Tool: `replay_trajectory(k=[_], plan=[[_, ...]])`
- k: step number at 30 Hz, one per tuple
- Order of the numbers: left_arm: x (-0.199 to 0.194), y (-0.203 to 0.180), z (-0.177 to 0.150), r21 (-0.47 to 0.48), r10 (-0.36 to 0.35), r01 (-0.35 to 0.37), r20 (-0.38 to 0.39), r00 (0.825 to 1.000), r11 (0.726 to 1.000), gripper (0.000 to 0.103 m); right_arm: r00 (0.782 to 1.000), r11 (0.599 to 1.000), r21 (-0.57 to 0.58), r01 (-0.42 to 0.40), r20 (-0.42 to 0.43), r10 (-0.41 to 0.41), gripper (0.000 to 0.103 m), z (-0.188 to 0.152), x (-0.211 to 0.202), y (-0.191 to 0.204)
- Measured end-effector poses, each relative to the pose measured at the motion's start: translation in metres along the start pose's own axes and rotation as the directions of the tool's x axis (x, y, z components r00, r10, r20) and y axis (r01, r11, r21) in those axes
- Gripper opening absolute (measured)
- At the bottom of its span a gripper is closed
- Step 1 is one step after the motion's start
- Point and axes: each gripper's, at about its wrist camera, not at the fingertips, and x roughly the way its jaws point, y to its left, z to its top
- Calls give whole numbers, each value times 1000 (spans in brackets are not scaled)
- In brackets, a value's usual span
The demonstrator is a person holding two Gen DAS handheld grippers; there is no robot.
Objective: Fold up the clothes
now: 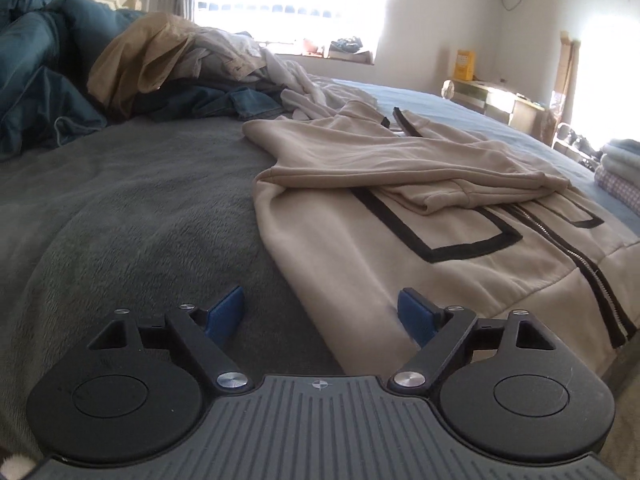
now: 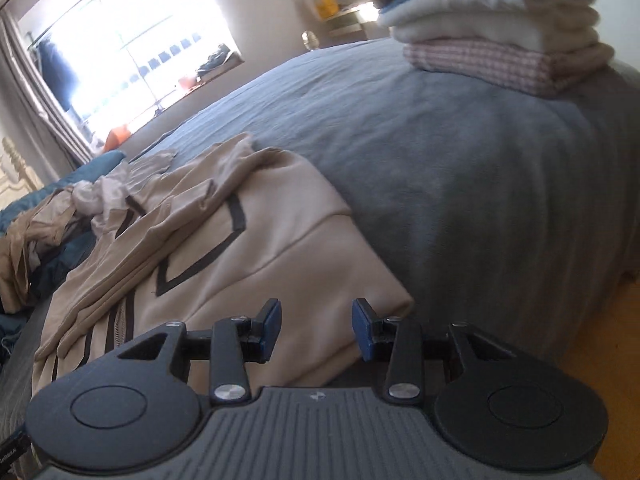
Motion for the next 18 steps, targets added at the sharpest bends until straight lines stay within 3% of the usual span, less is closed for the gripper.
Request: replay_trajectory(k=[4, 8, 14, 18], plan=[[-19, -12, -2, 13, 61, -61, -9, 998, 998, 85, 999, 997, 74, -28, 24, 27, 42, -7, -9, -24], [-39, -28, 0, 34, 75, -75, -2, 997, 997, 85, 996, 993, 90, -77, 47, 73, 42, -13, -15, -33], [-53, -48, 11, 59, 67, -67, 14, 998, 996, 86, 985, 987, -37, -154, 75, 157, 42, -15, -20, -10], [-40, -56, 18, 59, 42, -41, -8, 999, 997, 88, 981, 979, -119, -167, 81, 178, 42, -14, -12, 7]])
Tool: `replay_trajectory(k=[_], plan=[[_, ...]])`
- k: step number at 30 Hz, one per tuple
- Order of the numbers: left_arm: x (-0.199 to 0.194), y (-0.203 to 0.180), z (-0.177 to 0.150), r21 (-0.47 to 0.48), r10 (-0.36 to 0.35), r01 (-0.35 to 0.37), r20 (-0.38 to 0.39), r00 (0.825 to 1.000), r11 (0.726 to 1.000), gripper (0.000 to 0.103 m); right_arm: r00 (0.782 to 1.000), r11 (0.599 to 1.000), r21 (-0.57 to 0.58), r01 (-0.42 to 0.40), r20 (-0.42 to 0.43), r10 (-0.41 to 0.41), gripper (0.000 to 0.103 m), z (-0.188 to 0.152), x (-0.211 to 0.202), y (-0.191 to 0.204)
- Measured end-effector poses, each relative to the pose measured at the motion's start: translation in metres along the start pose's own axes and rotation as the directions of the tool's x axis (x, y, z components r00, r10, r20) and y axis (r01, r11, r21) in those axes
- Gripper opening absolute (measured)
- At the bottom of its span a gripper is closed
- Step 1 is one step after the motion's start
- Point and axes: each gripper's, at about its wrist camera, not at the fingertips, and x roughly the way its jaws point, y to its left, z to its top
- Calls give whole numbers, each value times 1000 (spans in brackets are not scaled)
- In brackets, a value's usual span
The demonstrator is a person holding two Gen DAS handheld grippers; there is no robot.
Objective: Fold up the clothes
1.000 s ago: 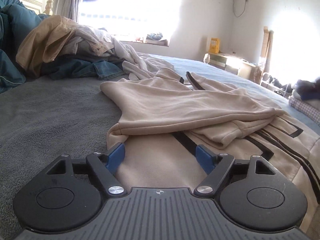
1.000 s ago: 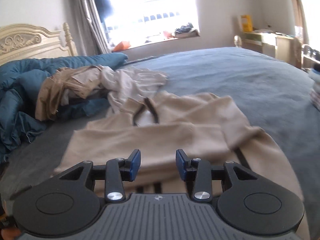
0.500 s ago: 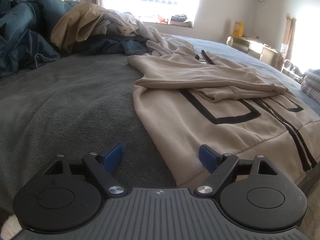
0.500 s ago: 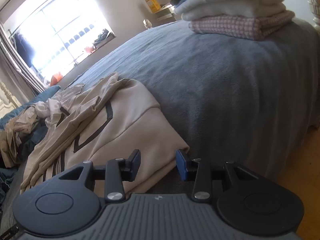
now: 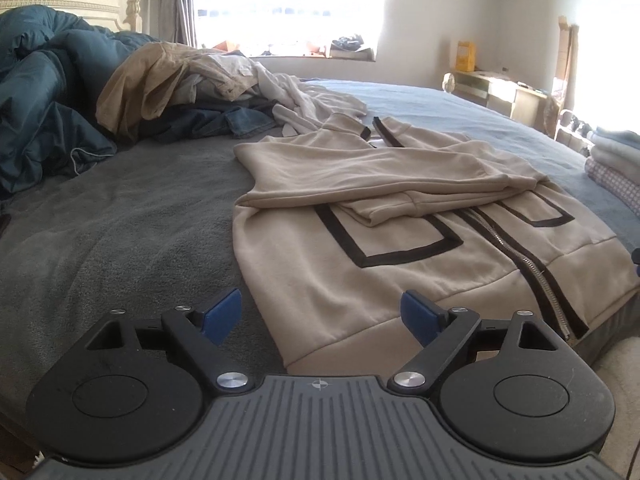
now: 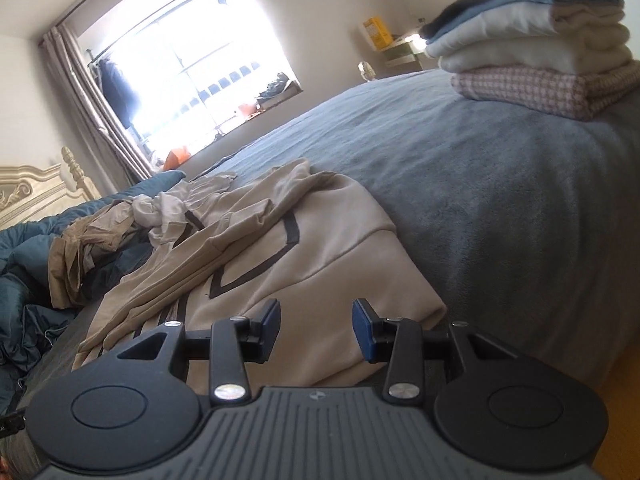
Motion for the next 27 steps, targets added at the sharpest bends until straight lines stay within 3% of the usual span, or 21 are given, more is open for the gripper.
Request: replay_trajectory(k=[3, 10, 20, 24, 27], plan=[[12, -4, 7, 6, 2, -2, -16, 1000, 1000, 88, 999, 999, -6, 32, -17, -32, 42, 2, 9, -1], [39, -9, 33, 11, -24, 24, 0, 1000, 1000, 88, 1000, 999, -48, 7, -20, -8, 42, 15, 18, 5], [96, -28, 79, 59, -48, 46, 32, 998, 997, 92, 987, 974, -168, -155, -62, 146, 42, 55, 80, 59], [121, -27, 79, 41, 7, -7, -10, 1000, 999, 92, 985, 971, -177, -163, -94, 148, 42, 60, 109, 71], [116, -16, 67, 1, -17, 17, -43, 999, 1000, 92, 988, 984, -124, -130, -105, 117, 42, 56, 108, 58]])
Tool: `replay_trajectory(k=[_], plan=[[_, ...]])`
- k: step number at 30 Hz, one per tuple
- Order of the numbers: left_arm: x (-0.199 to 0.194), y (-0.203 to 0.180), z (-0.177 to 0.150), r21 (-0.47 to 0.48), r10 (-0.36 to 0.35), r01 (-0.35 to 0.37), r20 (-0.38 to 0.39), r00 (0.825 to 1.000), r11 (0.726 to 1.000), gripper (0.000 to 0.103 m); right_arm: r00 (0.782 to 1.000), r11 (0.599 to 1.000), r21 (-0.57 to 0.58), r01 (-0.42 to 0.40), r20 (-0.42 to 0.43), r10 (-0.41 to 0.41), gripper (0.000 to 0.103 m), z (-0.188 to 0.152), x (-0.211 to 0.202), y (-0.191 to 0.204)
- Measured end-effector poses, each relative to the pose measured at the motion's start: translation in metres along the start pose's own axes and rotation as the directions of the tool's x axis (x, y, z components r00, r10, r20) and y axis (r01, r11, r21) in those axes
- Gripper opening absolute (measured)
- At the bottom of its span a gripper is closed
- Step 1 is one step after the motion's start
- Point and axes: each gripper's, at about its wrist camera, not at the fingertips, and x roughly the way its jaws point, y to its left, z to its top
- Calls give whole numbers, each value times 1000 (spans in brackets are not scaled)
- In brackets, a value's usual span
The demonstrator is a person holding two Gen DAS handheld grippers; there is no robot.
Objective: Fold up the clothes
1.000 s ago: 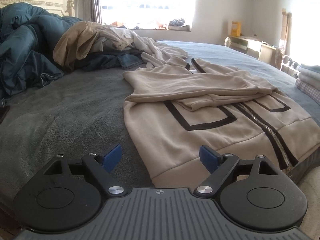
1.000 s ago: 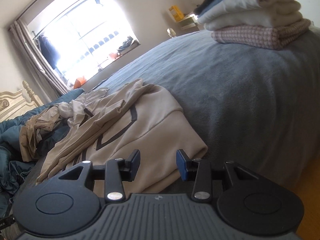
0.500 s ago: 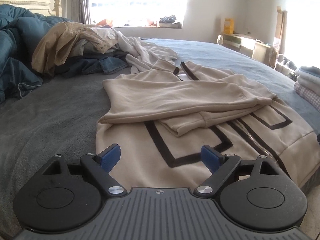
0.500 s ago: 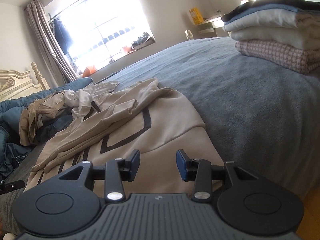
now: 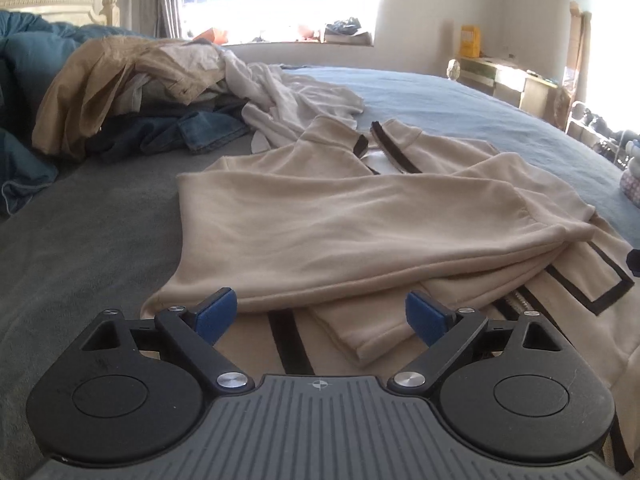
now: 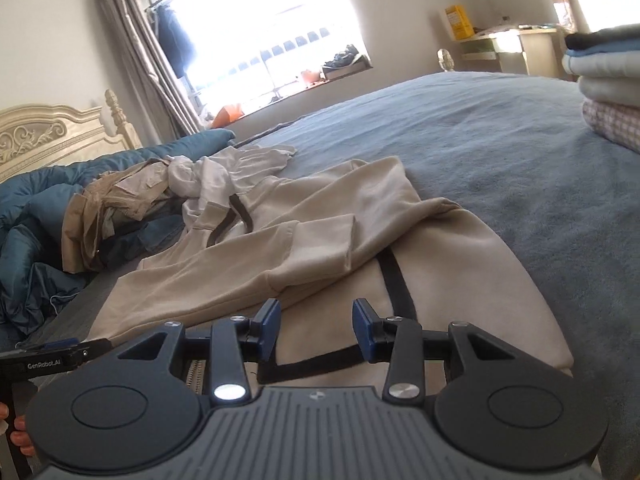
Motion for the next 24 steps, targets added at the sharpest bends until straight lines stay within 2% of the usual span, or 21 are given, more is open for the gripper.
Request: replay_trajectory(k=[2, 5, 8, 9, 11, 15, 18, 24], plan=[[-6, 7, -12, 2, 2, -2, -18, 1000, 1000, 93, 1000, 999, 32, 14, -18, -14, 42, -8, -8, -12], [-17, 22, -30, -5, 50, -50, -54, 997, 999, 93, 995, 994, 56, 93, -46, -91, 43, -20, -20, -31], [-37, 40, -40, -61, 51, -54, -47, 998, 997, 93, 998, 987, 147, 64, -26, -61, 44, -27, -45, -50], [-43, 45, -42, -76, 50, -54, -44, 998, 996, 93, 997, 983, 169, 71, -19, -69, 48, -28, -53, -54], [-51, 53, -42, -94, 57, -60, -40, 998, 994, 94, 995, 980, 171, 102, -12, -101, 49, -27, -63, -57], [-58, 61, -27, -98, 69, -69, -3, 998, 993, 94, 997, 986, 147, 81, -7, -81, 49, -11, -66, -52], [-55, 60, -5, -75, 56, -52, 50, 997, 996, 94, 999, 997, 71, 36, 10, -37, 50, 14, -59, -34], [-15, 43, 55, 82, 29, -41, 147, 989, 996, 95, 994, 988, -115, -103, 15, 105, 50, 75, -16, 12]])
